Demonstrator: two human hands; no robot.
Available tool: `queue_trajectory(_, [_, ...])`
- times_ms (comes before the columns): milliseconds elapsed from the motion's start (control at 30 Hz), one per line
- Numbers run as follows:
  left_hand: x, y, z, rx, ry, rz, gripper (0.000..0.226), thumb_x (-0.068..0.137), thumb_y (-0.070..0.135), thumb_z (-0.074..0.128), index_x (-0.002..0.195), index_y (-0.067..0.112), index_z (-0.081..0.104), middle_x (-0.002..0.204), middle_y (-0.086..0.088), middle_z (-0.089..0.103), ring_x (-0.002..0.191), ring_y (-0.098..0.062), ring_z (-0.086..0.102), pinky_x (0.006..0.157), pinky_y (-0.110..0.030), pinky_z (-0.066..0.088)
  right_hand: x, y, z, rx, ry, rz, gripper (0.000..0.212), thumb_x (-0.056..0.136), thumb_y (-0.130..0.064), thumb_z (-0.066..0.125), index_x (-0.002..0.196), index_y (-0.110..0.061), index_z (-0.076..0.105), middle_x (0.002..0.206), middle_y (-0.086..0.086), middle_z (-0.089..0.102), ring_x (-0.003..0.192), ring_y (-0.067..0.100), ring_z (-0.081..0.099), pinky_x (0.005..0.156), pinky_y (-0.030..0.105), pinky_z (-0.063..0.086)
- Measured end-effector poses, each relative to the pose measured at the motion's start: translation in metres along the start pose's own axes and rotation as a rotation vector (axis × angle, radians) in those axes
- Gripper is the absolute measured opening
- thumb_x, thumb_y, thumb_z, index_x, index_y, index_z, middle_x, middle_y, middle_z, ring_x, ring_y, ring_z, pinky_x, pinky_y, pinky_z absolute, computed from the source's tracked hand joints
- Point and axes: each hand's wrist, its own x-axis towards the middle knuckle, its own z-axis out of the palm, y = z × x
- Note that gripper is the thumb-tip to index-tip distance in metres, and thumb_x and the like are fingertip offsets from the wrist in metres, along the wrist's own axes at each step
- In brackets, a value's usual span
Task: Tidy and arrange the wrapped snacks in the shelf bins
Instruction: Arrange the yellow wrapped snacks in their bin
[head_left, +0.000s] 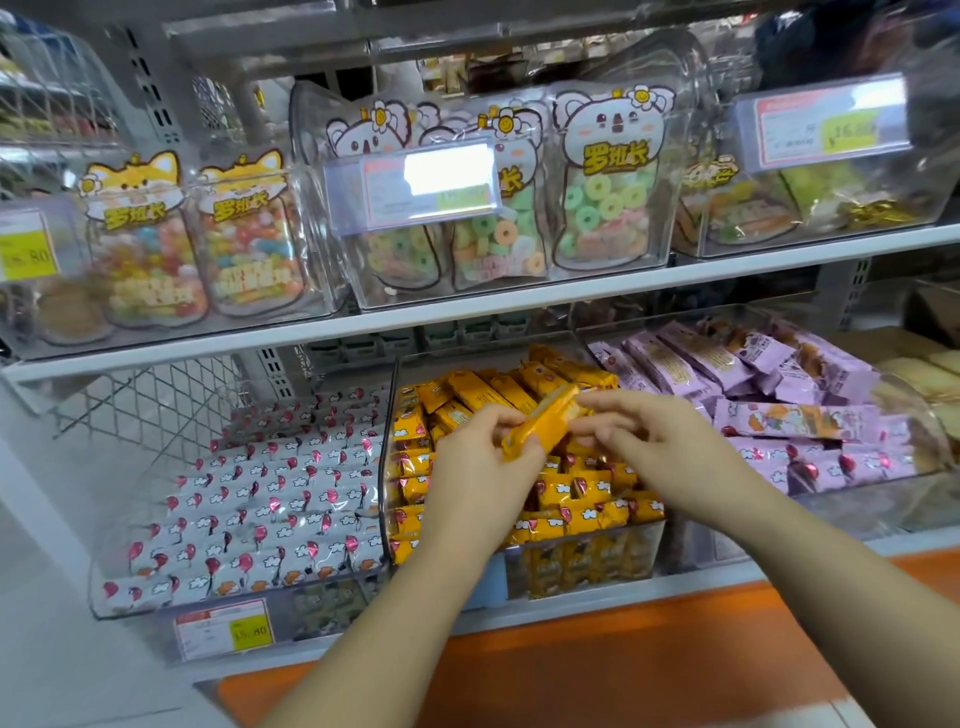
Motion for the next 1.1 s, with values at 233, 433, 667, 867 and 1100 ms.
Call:
queue_trajectory(233, [0.000, 0.004, -0.009, -0.499, -0.083, -0.237, 0.015, 0.097, 0.013, 0.046, 0.095, 0.021, 0.060, 0.091, -0.004, 0.065, 0.077, -0.015, 0.070, 0.067, -0.027, 0.056, -0.003, 0.007, -0.023, 0.071, 0.155, 0.084, 0.041, 0.086, -0.015, 0.066, 0.123, -0.027, 0.054, 0.085, -0.006, 0.066, 0.058, -0.009, 0.056, 0.057, 0.007, 0.043])
queue_trajectory(433, [-0.003, 0.011, -0.003, -0.711, -0.218, -0.423, 0.020, 0.098, 0.018, 0.048, 0.111, 0.008, 0.059, 0.097, -0.012, 0.069, 0.073, -0.019, 0.072, 0.060, -0.022, 0.057, -0.007, 0.005, -0.023, 0.332, 0.015, 0.093, 0.035, 0.086, -0.016, 0.064, 0.118, -0.028, 0.058, 0.106, -0.010, 0.065, 0.088, -0.008, 0.063, 0.074, 0.019, 0.053])
queue_trajectory(667, [-0.002, 0.017, 0.004, -0.614, -0.270, -0.342, 0.022, 0.100, 0.035, 0.040, 0.101, 0.024, 0.060, 0.097, 0.002, 0.070, 0.077, -0.015, 0.072, 0.064, -0.019, 0.057, -0.006, 0.011, -0.028, 0.318, 0.101, 0.110, 0.034, 0.079, -0.032, 0.070, 0.112, -0.031, 0.063, 0.111, 0.000, 0.068, 0.103, 0.016, 0.065, 0.089, 0.038, 0.053])
queue_trajectory(867, [0.004, 0.011, -0.004, -0.013, -0.219, 0.030, 0.027, 0.095, 0.039, 0.046, 0.119, 0.034, 0.059, 0.104, 0.022, 0.060, 0.091, 0.010, 0.055, 0.070, -0.003, 0.041, -0.009, 0.003, -0.026, 0.214, 0.173, 0.021, 0.029, 0.081, -0.017, 0.070, 0.108, -0.023, 0.062, 0.094, -0.004, 0.071, 0.079, 0.009, 0.068, 0.078, 0.027, 0.055])
queue_trajectory(1100, [0.004, 0.011, -0.013, 0.090, -0.221, 0.229, 0.050, 0.085, 0.035, 0.065, 0.129, 0.046, 0.042, 0.108, 0.028, 0.053, 0.099, 0.013, 0.053, 0.079, -0.006, 0.045, -0.005, -0.009, -0.004, 0.146, 0.082, -0.103, 0.029, 0.081, -0.012, 0.071, 0.105, -0.026, 0.063, 0.077, -0.012, 0.068, 0.068, -0.003, 0.063, 0.065, 0.015, 0.051])
